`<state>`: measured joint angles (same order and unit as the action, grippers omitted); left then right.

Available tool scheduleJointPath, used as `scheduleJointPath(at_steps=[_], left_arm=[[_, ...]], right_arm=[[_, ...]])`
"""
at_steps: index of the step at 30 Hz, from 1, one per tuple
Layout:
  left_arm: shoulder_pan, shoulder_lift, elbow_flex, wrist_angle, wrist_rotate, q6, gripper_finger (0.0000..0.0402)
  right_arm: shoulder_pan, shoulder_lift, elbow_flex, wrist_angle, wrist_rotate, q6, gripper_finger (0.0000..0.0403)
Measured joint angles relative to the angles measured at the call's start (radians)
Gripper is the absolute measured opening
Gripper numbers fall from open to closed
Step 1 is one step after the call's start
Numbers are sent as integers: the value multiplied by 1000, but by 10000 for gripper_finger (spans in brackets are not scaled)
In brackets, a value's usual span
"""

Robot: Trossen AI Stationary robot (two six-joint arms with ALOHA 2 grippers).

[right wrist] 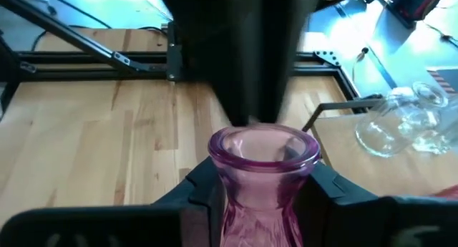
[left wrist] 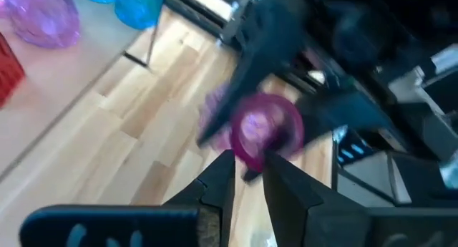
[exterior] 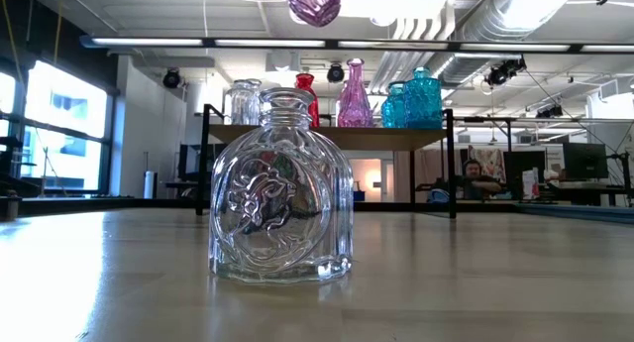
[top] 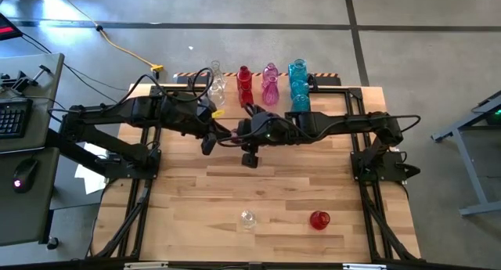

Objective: Sort vases onto shelf
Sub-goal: Put the pink vase on the shelf aligned with the other pink vases

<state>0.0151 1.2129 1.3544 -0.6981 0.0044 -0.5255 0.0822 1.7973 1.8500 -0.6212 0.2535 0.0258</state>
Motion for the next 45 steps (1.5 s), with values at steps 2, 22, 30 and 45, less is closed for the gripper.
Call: scheduleJointPath(at_steps=[2,22,30,45], left_arm=[[0,0,0,-14,22,5,68],[-1,-89,-2,-54,14,70,81],[0,-88,-2,-68,5,94,81],[62,-88,-2,-65,-73,79,81]], right_arm=[[3,-1,0,-5,16,11,94],[1,-161,0,-252,113,166,98],[1,-239,0,-355,178,209,99],[-71,-303,0,-523,213,199,99]])
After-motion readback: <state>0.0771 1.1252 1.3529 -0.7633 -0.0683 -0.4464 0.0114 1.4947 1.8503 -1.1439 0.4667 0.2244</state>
